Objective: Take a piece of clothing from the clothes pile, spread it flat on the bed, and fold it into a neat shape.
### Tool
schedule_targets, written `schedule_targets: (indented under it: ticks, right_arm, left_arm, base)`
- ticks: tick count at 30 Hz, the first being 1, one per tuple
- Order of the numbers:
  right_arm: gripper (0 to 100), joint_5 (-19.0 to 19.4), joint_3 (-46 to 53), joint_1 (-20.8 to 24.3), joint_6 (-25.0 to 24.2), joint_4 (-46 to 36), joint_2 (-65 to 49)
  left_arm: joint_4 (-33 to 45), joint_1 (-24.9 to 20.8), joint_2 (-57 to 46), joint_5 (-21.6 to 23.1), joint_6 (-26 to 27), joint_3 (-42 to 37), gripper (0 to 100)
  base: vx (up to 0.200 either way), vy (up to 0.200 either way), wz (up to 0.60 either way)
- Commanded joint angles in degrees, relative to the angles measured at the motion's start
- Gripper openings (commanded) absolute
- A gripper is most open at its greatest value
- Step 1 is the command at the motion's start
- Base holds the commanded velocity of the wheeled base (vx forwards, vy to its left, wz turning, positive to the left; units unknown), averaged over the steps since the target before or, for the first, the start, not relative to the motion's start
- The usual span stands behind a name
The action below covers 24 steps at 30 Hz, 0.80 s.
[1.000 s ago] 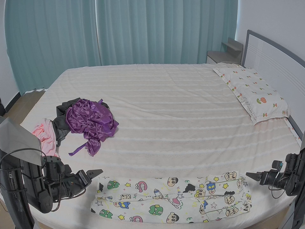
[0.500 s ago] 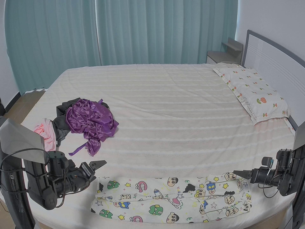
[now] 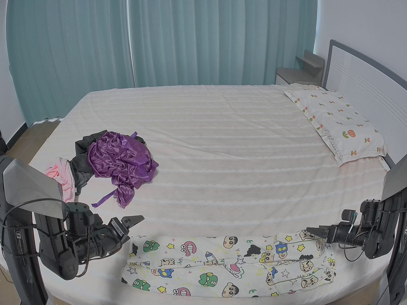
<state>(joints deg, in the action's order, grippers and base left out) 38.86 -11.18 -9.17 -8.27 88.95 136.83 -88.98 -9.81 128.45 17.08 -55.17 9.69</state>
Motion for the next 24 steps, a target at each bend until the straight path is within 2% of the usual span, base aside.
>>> schedule_targets:
  ticks: [1, 23, 24]
  right_arm:
    - [0, -0.1, -0.8, 0.8, -0.2, 1.0, 2.0]
    - [0, -1.7, -2.3, -1.4, -2.0, 1.0, 3.4]
    - [100, -2.4, -2.4, -1.2, -2.0, 1.0, 3.4]
  left_arm:
    - [-1.0, 0.0, 0.2, 0.0, 0.1, 0.0, 100]
    - [-1.0, -0.4, 0.8, -0.2, 1.0, 0.0, 100]
    - [-1.0, -0.4, 0.8, -0.2, 1.1, 0.0, 100]
  base:
    - [0.000, 0.000, 0.00]
    - [0.000, 0.000, 0.00]
    - [0.000, 0.000, 0.00]
